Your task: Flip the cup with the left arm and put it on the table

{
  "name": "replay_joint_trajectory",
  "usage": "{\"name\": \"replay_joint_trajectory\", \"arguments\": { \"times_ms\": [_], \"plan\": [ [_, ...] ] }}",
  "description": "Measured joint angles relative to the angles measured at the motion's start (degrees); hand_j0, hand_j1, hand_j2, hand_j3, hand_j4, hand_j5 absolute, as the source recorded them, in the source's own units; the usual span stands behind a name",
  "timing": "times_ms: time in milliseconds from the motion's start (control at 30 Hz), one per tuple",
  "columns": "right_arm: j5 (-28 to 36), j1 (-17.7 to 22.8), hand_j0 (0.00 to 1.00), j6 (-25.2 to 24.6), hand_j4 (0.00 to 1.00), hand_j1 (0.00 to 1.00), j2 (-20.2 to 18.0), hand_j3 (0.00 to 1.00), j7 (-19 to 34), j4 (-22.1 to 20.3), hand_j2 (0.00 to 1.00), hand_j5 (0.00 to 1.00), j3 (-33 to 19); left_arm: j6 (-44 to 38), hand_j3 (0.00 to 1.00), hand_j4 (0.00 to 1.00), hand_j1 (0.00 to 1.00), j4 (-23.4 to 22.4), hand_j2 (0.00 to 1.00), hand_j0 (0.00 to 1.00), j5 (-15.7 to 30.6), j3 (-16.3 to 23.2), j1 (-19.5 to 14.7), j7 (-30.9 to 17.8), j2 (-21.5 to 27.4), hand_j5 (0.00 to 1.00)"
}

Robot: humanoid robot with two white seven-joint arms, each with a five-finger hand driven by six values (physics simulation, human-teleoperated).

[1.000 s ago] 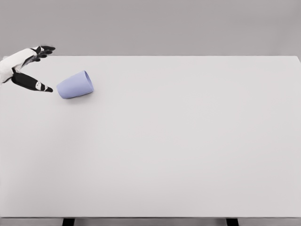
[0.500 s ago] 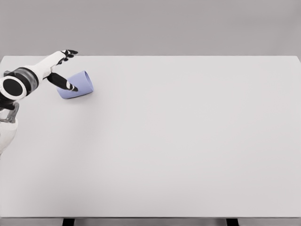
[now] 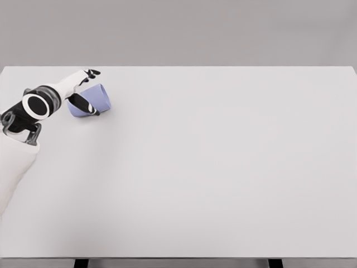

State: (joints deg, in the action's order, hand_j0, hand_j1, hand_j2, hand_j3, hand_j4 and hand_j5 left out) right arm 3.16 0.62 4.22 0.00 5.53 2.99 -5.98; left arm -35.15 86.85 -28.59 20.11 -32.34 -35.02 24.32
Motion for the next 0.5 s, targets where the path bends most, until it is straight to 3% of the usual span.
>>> {"name": "replay_joint_trajectory", "arguments": {
  "times_ms": [500],
  "plan": [
    [0.0, 0.0, 1.00, 0.0, 1.00, 1.00, 0.0, 1.00, 0.0, 0.0, 1.00, 1.00, 0.0, 0.0, 0.99, 0.99, 0.99, -5.2, 0.99, 0.99, -1.1, 1.7, -2.4, 0.0, -0.8, 0.99]
  ]
}}
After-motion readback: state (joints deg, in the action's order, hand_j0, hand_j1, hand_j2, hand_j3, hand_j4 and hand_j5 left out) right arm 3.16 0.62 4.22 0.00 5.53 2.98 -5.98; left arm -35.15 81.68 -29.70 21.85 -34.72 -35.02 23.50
